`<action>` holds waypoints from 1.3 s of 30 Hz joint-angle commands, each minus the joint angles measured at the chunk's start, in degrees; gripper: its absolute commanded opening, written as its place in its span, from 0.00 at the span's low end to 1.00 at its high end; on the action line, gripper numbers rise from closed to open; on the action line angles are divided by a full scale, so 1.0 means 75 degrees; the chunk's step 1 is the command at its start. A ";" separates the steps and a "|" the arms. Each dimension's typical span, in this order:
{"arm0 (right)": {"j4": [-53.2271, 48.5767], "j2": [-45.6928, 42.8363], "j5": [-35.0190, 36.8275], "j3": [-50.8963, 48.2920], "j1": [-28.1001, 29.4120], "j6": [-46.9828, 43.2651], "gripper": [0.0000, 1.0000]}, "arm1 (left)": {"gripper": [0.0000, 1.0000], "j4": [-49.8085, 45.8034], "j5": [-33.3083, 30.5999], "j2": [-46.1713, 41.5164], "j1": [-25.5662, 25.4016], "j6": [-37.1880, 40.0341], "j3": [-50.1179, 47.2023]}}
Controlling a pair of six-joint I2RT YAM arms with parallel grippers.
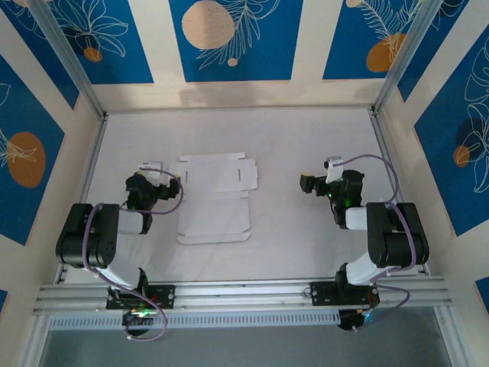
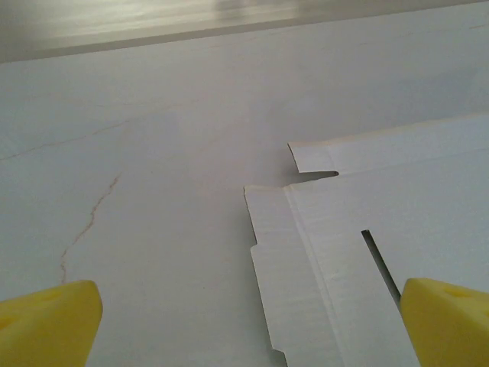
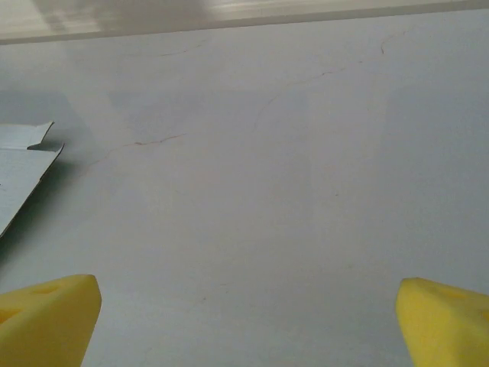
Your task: Fold the paper box
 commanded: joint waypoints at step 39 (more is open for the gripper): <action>-0.5021 -0.1955 0.1621 0.2327 0.1101 -0.0348 0.99 | 1.00 -0.1591 -0.2097 -0.2198 -0.1492 0.0934 0.0463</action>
